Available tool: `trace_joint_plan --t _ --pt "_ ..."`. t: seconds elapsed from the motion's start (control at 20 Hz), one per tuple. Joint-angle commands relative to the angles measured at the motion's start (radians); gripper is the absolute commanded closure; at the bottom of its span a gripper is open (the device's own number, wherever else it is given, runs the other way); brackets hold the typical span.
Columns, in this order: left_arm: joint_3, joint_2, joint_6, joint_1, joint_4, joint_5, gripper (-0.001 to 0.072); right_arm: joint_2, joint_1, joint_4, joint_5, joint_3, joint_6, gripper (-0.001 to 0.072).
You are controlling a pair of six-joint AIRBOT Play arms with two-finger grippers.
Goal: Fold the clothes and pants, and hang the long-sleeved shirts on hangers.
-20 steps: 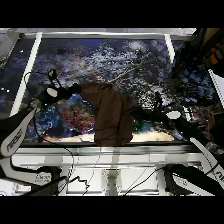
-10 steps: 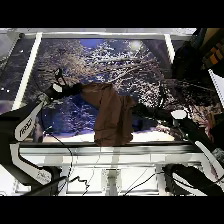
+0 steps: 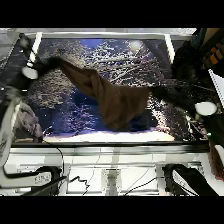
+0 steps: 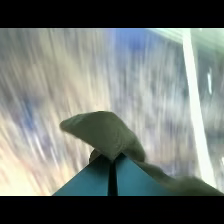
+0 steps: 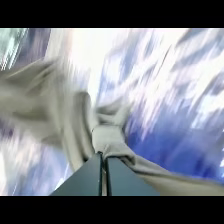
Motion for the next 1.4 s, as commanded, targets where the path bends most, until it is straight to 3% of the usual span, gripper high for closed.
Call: trace_joint_plan --t 0.0,0.2,0.4,0.7,0.95,1.1,1.2,1.35 --pt "0.009 0.236 0.0 0.078 0.157 0.124 0.0697 0.034 -0.141 -0.174 -0.003 0.164 0.074 0.0702" --pt "0.009 0.461 0.0 0.141 0.298 0.152 0.0696 0.034 -0.185 -0.281 0.019 0.365 0.073 0.0702" --pt "0.008 0.616 0.0 0.179 0.408 0.09 0.0696 0.035 -0.185 -0.317 0.167 0.527 0.072 0.0702" --pt "0.008 0.782 0.0 0.189 0.496 -0.257 0.0697 0.093 -0.185 -0.339 0.496 0.69 0.072 0.0702" --pt "0.006 0.825 -0.005 0.189 0.494 -0.546 0.0696 0.141 -0.185 -0.473 0.484 0.698 0.091 0.0703" --pt "-0.042 0.776 -0.034 0.189 0.429 -0.771 0.0696 0.045 -0.185 -0.617 0.456 0.698 0.213 0.0703" --pt "-0.145 0.74 -0.033 0.189 0.309 -0.775 0.0696 -0.071 -0.183 -0.629 0.432 0.698 0.231 0.0702" --pt "-0.366 0.691 -0.005 0.188 0.115 -0.662 0.0696 -0.287 -0.152 -0.614 0.409 0.698 0.275 0.0702"
